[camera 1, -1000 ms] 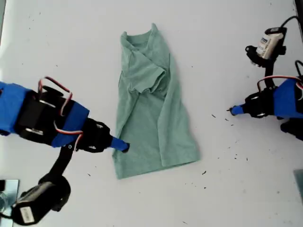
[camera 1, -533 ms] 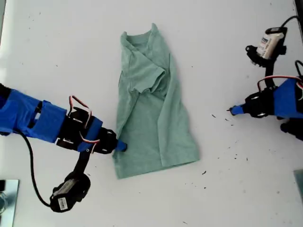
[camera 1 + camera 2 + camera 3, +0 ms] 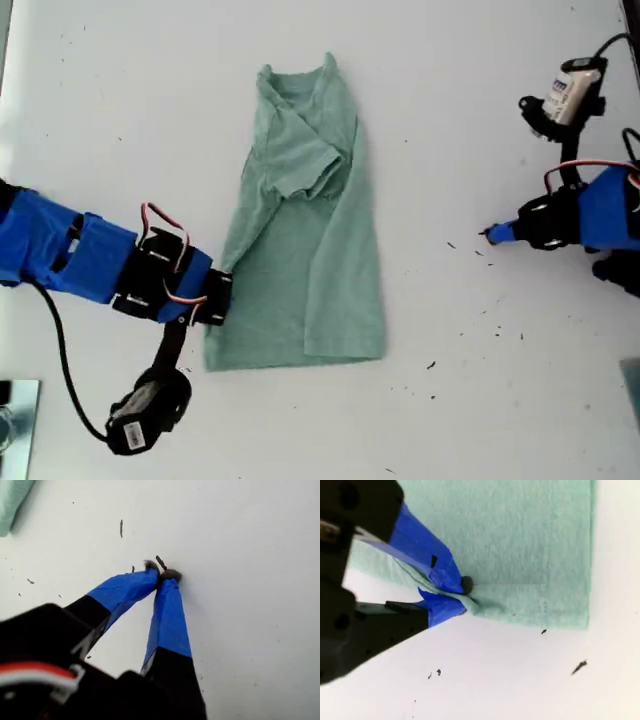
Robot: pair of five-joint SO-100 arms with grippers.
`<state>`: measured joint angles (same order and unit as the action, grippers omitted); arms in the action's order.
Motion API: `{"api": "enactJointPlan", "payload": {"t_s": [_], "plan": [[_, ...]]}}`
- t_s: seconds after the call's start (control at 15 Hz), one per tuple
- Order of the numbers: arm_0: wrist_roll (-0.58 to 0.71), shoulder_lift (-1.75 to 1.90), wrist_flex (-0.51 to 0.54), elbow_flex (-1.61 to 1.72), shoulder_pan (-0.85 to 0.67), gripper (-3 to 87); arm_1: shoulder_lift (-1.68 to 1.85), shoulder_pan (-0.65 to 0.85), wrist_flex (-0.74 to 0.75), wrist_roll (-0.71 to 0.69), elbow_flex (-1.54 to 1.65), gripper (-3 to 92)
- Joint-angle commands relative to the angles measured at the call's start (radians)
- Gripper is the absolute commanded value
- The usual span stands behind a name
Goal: Fold t shirt
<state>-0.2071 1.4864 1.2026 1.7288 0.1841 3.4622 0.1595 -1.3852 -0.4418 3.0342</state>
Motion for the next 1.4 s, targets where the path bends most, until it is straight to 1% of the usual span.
{"api": "enactJointPlan", "payload": {"t_s": [0.0, 0.13, 0.2, 0.33, 0.4, 0.6, 0.73, 0.93, 1.07, 1.13, 1.2, 1.33], "plan": [[0.005, 0.158, 0.044, -0.008, -0.035, -0.2, 0.015, -0.008, -0.006, -0.018, 0.034, 2.2], [-0.012, 0.276, 0.121, -0.011, -0.058, -0.2, 0.018, -0.009, -0.008, -0.017, 0.035, 2.2], [-0.006, 0.321, 0.124, -0.017, -0.067, -0.2, 0.02, -0.009, -0.008, -0.017, 0.035, 2.2], [0.031, 0.253, 0.144, -0.117, -0.087, -0.2, 0.021, -0.008, -0.009, -0.018, 0.035, 2.2], [0.06, 0.167, 0.144, -0.227, -0.089, -0.2, 0.023, -0.008, -0.009, -0.017, 0.037, 2.2], [0.163, -0.155, 0.144, -0.718, -0.094, -0.2, 0.023, -0.009, -0.009, -0.011, 0.037, 2.2], [0.216, -0.242, 0.026, -0.787, -0.115, -0.2, 0.023, -0.009, -0.011, -0.009, 0.038, 2.2], [0.247, -0.281, -0.097, -0.785, -0.121, -0.2, 0.025, -0.011, -0.011, -0.009, 0.038, 2.2], [0.25, -0.267, -0.152, -0.782, -0.115, -0.2, 0.025, -0.012, -0.011, -0.008, 0.038, 2.2], [0.253, -0.23, -0.164, -0.776, -0.107, -0.2, 0.025, -0.015, -0.011, -0.006, 0.038, 2.2], [0.252, -0.186, -0.141, -0.773, -0.104, -0.2, 0.026, -0.017, -0.011, -0.006, 0.038, 2.2], [0.242, -0.146, -0.048, -0.765, -0.132, -0.2, 0.028, -0.017, -0.012, -0.006, 0.038, 2.2]]}}
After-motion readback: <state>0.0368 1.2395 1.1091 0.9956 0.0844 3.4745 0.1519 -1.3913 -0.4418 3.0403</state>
